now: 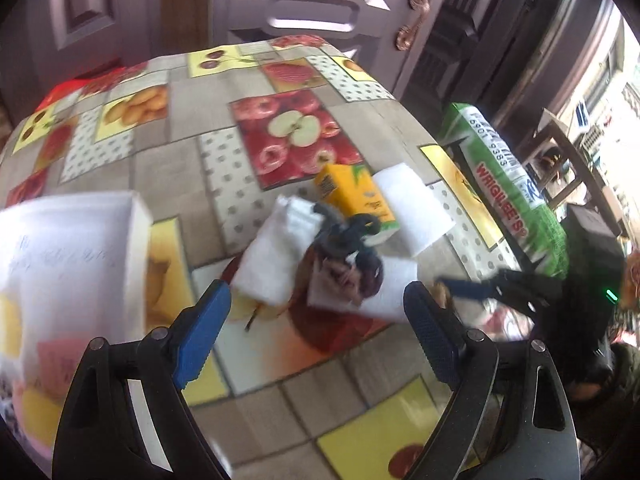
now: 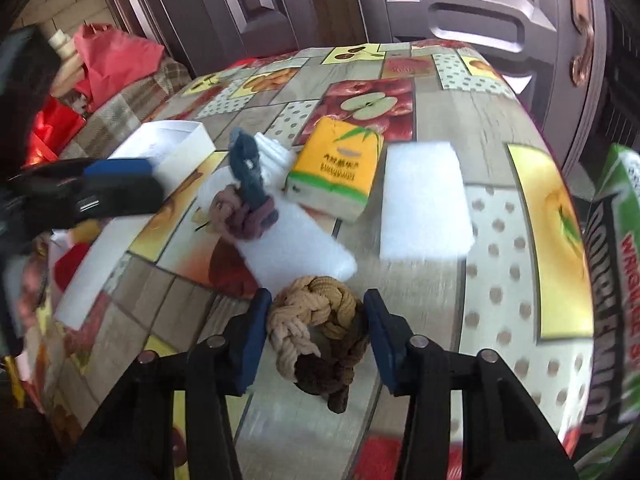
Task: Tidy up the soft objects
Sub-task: 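Grasp the braided beige scrunchie with the right tool while the left tool grasps the navy knit scrunchie, then carry both scrunchies up and over the white tray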
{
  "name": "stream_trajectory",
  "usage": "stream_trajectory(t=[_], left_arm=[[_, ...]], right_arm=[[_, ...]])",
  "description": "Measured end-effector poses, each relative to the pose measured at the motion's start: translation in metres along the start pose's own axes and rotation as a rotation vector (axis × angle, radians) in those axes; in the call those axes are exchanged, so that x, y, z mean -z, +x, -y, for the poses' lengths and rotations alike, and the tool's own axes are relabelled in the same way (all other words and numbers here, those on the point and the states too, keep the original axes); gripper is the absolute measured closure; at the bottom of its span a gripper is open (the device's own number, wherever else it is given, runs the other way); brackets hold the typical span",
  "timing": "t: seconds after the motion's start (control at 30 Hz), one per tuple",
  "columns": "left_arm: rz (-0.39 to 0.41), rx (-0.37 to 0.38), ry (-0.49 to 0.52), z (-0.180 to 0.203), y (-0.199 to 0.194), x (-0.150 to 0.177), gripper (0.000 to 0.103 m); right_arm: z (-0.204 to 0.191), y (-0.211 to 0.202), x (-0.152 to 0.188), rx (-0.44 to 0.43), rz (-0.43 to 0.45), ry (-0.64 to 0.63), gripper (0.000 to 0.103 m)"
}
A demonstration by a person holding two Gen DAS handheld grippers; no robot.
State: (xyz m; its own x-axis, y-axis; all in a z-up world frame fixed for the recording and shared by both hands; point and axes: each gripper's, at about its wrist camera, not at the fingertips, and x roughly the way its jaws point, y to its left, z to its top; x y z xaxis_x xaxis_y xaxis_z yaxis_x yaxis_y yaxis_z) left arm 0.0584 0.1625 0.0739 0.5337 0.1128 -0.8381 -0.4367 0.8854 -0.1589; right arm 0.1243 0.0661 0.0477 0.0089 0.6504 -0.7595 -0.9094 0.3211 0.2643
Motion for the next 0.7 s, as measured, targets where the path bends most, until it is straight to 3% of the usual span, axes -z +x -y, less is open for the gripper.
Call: stream_trajectory(t=[0.2,0.27,0.33,0.4,0.47,0.7], left_arm=[[-0.065,-0.013,0.021,0.014,0.044,-0.021,0.015],[-0.078,-0.026,0.039,0.018,0.055,-0.024,0.021],[-0.081,-0.107,0.084,0.024,0.060,-0.024,0.054],[-0.071,-0.076,0.090,0.025,0.056,-0.022,0.073],[-0.054,-0.049,0.077,0.023,0.048,-0.019,0.078],[0.051,0.028,0.029,0.023,-0.003,-0.006,0.079]], right_arm=[[0.005,-0.020,0.018,-0.045,0.039,0.073,0.062],[0.011,-0.027,0.018,-0.047,0.060,0.106,0.062],[0.017,-0.035,0.017,-0.052,0.083,0.140,0.062],[0.021,-0.043,0.015,-0.056,0.109,0.165,0.062],[0.023,-0.052,0.012,-0.058,0.136,0.175,0.062],[0.012,-0.082,-0.006,-0.066,0.238,0.176,0.062]])
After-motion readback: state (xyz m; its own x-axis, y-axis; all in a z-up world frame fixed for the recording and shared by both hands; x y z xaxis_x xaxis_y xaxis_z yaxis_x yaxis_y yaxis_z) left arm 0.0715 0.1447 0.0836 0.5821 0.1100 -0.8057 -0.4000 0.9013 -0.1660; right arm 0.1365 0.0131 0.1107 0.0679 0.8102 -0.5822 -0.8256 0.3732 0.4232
